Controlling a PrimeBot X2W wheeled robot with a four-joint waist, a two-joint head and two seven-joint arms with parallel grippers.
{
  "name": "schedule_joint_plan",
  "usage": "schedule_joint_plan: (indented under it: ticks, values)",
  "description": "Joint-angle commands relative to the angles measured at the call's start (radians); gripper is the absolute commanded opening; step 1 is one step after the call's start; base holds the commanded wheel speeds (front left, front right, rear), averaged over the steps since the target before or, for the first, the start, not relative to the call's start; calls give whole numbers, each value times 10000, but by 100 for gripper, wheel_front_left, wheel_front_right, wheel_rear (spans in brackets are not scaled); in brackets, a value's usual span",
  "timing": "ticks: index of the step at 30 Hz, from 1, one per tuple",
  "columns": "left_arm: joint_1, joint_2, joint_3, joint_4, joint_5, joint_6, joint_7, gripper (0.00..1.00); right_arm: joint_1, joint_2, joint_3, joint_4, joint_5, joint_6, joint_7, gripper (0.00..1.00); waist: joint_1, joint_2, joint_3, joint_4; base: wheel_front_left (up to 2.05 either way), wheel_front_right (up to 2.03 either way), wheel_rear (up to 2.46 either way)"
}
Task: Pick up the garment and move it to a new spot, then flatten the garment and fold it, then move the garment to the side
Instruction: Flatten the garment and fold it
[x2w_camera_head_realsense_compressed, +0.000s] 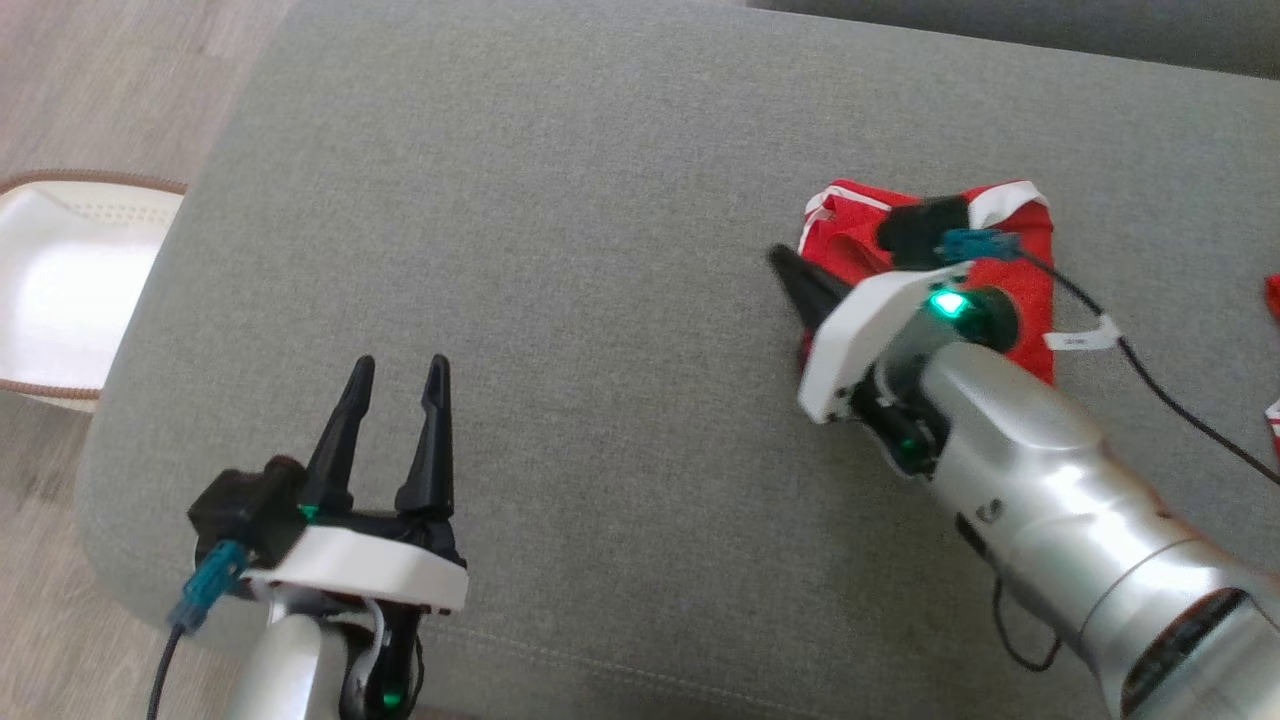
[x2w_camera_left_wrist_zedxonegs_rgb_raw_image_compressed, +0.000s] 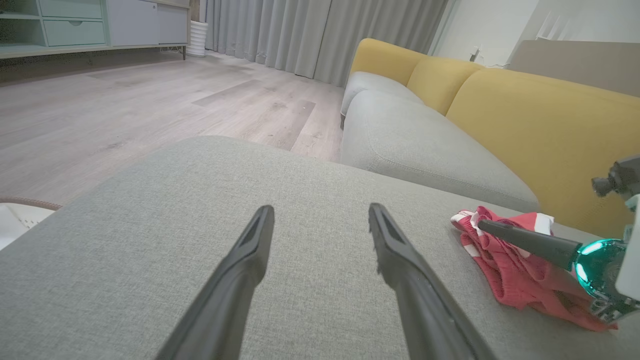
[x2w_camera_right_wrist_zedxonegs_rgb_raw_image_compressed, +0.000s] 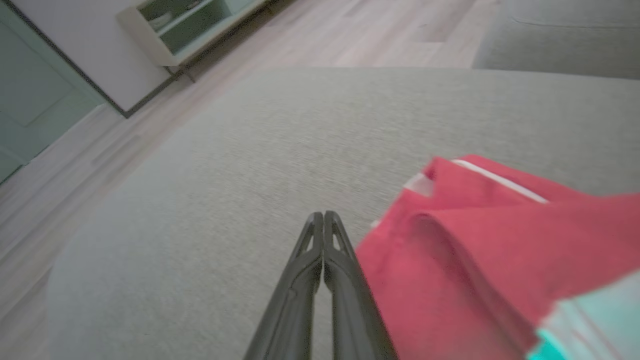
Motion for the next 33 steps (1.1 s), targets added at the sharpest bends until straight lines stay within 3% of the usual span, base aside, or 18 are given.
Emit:
schedule_joint_plan:
  ticks: [1,5,10,20,27,33]
  values:
    - [-434,34,368,-316,-38,38,-78,100,-4,226,112,-392,22,-7,-247,0,-1,0,-6,-31,0,0,0]
    - [-389,33,427,-321,-52,59,-78,100,124,214,568,-1197,86,-7,-907,0,-1,0,-85,-222,0,0,0]
    - [-291,33,463,-312,-38,60,-78,100,229,-451,579,-1989,164,-7,-1700,0,-1,0,-249,-543,0,0,0]
    - [-165,33,413,-333,-23,12,-78,100,736,-2179,-1028,-2004,59,-7,-1973,0,-1,0,-330,-987,0,0,0]
    - [-301,33,335,-229,-57,-83,-78,100,751,-1941,-1127,-1058,422,-7,84,0,-1,0,-53,-839,0,0,0]
    - [-427,33,238,-87,-181,-87,-78,100,265,-1604,-1085,-299,352,-7,865,0,-1,0,217,-366,0,0,0]
